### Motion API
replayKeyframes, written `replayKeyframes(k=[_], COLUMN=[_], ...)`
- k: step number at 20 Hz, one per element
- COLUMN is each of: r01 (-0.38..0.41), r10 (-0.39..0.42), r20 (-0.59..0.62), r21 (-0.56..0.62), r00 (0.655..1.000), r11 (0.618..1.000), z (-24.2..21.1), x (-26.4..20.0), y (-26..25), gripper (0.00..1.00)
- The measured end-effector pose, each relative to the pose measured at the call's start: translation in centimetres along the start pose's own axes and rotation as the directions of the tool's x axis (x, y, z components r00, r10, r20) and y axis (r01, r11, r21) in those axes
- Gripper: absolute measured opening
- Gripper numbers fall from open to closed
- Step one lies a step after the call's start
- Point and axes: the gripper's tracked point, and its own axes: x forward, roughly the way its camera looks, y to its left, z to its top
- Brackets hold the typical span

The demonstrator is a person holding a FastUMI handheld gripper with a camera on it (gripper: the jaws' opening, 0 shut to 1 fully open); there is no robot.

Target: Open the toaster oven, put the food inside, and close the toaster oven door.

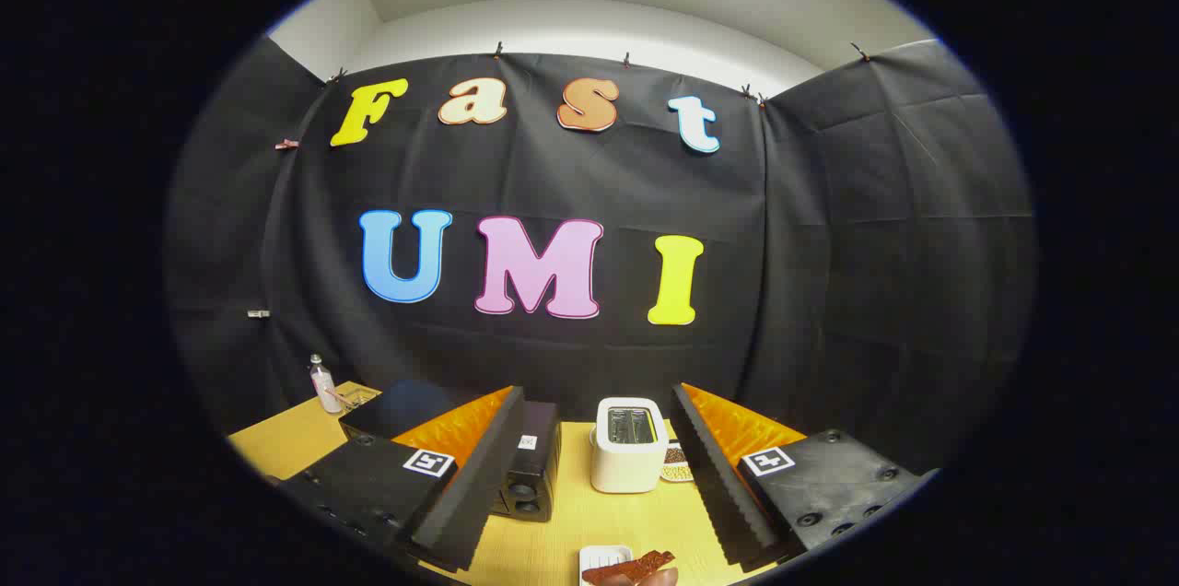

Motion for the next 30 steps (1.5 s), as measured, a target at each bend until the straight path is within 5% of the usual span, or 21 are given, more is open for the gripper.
replayKeyframes(k=[20,30], r01=[-0.022,-0.091], r10=[0.022,0.097], r20=[-0.043,-0.061], r21=[0.002,0.09], r00=[0.999,0.993], r11=[1.0,0.992], z=[-1.8,-4.2], x=[-0.1,1.9], y=[2.0,14.5], gripper=[0.97,0.97])
